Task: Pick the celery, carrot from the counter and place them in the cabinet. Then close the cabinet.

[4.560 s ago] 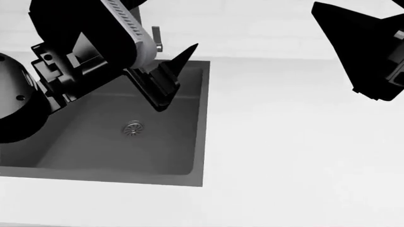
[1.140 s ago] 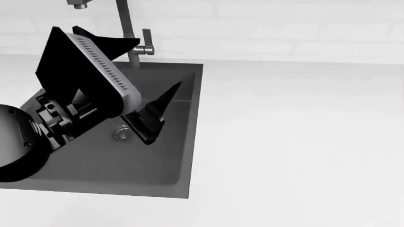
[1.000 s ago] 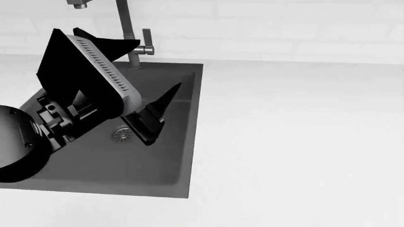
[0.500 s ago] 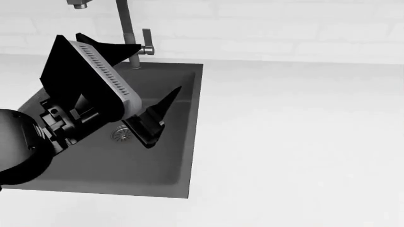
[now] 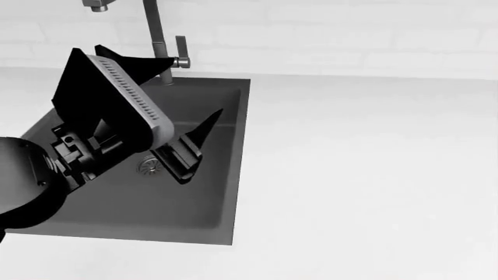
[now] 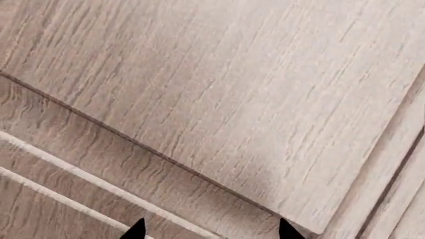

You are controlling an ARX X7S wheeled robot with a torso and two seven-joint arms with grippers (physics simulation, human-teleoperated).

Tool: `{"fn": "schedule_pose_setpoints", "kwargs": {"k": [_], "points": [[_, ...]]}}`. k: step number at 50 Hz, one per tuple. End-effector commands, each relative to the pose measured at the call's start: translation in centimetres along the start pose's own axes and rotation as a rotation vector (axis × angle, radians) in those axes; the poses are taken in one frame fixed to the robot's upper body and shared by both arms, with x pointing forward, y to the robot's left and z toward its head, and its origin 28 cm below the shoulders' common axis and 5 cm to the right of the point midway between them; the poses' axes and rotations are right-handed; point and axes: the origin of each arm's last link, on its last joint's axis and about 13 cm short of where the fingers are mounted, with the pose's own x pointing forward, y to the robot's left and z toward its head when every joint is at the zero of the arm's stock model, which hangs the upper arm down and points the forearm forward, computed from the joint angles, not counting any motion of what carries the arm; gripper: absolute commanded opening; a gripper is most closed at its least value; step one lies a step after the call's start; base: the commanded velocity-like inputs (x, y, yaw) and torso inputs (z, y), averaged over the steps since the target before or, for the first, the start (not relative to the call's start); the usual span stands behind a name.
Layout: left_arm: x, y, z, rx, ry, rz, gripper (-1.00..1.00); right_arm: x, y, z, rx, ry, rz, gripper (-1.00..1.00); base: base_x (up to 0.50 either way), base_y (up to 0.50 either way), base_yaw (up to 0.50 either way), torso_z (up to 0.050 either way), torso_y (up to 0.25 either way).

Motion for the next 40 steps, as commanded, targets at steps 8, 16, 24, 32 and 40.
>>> {"fn": "schedule_pose_setpoints", "kwargs": {"k": [8, 16, 24, 32, 40], "points": [[-0.2, 0.2, 0.1, 0.001, -0.004, 0.005, 1.00, 3.4, 1.1, 0.1, -0.114, 0.246, 0.032, 1.00, 0.00, 0.00, 0.00, -0.003, 0.000], [-0.3, 0.2, 0.2, 0.003, -0.005, 0.007, 1.00, 3.7, 1.1, 0.0, -0.138, 0.308, -0.021, 1.00, 0.00, 0.00, 0.00, 0.000, 0.000], [-0.3, 0.2, 0.2, 0.003, -0.005, 0.008, 1.00, 4.2, 1.1, -0.5, -0.160, 0.389, -0.038, 1.00, 0.00, 0.00, 0.00, 0.000, 0.000], [-0.3, 0.2, 0.0, 0.000, -0.004, 0.007, 1.00, 4.8, 1.2, -0.9, -0.209, 0.462, -0.033, 1.00, 0.00, 0.00, 0.00, -0.001, 0.000], [-0.3, 0.2, -0.2, -0.004, -0.002, 0.006, 1.00, 5.2, 1.7, -0.5, -0.252, 0.458, -0.037, 1.00, 0.00, 0.00, 0.00, -0.001, 0.000]]}}
